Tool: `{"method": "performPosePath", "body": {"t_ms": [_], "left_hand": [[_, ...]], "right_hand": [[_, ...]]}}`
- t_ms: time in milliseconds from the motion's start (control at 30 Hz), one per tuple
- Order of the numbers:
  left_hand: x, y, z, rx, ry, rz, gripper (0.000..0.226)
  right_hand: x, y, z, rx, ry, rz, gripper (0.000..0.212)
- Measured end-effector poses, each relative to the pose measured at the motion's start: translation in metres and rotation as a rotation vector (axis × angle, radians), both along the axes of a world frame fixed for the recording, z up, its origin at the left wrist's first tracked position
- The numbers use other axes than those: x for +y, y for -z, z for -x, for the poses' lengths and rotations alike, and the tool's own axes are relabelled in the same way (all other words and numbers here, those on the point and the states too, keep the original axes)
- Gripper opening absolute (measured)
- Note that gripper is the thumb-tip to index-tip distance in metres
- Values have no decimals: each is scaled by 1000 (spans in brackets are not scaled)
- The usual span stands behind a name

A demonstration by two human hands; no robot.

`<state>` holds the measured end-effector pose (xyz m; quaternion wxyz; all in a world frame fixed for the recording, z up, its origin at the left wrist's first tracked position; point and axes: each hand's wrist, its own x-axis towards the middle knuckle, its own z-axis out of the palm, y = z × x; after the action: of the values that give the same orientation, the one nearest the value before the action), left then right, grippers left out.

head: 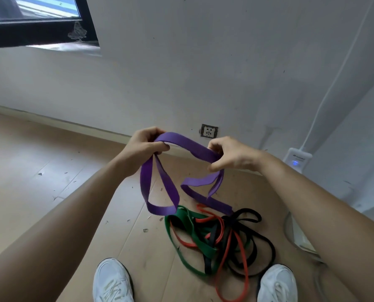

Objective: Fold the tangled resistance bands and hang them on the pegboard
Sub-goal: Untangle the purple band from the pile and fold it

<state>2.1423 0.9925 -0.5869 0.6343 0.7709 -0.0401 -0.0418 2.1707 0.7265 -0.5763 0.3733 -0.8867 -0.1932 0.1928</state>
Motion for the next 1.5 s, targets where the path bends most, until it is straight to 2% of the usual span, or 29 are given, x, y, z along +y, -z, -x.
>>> {"method": "performPosePath", "body": {"t_ms": [67, 167, 200, 267, 400, 533, 667, 800, 867, 933, 1033, 1133, 1200, 1267, 1400, 1500], "left_hand": [[-5, -4, 1, 21, 8, 63, 22], [-14, -11, 2, 23, 53, 68, 18], [-16, -13, 3, 20, 55, 65, 16], [-17, -18, 3, 22, 31, 49, 17], [-6, -23, 2, 75, -27, -48, 14], [-4, -21, 4, 131, 31, -104, 10], [-15, -17, 6, 118, 105, -102, 12], [-17, -4, 8, 107, 200, -54, 10], [-11, 13, 10, 108, 249, -21, 9], [-7, 37, 13, 124, 300, -81, 12], [-10, 82, 22, 212, 335, -146, 28], [-18, 123, 34, 282, 384, -277, 30], [-20, 145, 41, 297, 386, -368, 17], [-17, 159, 47, 332, 387, -390, 14], [4, 173, 60, 387, 327, -330, 24], [17, 170, 64, 369, 177, -241, 23]], "right_hand": [[6, -1, 0, 7, -18, -84, 40], [20, -1, 4, 9, -67, -199, 77], [25, 1, 6, -21, -70, -228, 75], [31, 4, 10, -73, -58, -278, 53], [25, 3, 11, 132, -102, -364, 39], [22, 0, 11, 189, -122, -389, 21], [35, -4, 11, 23, -37, -404, 35], [40, -11, 14, -163, -42, -342, 29], [34, -16, 12, -166, -18, -375, 28], [26, -19, 9, -139, 30, -434, 25], [15, -22, 7, -146, 94, -484, 23], [7, -21, 6, -163, 130, -481, 23], [2, -23, 7, -178, 146, -473, 25], [-4, -24, 6, -204, 172, -483, 26], [-14, -16, 0, -259, 264, -476, 22], [-21, -6, -5, -252, 336, -482, 20]]}}
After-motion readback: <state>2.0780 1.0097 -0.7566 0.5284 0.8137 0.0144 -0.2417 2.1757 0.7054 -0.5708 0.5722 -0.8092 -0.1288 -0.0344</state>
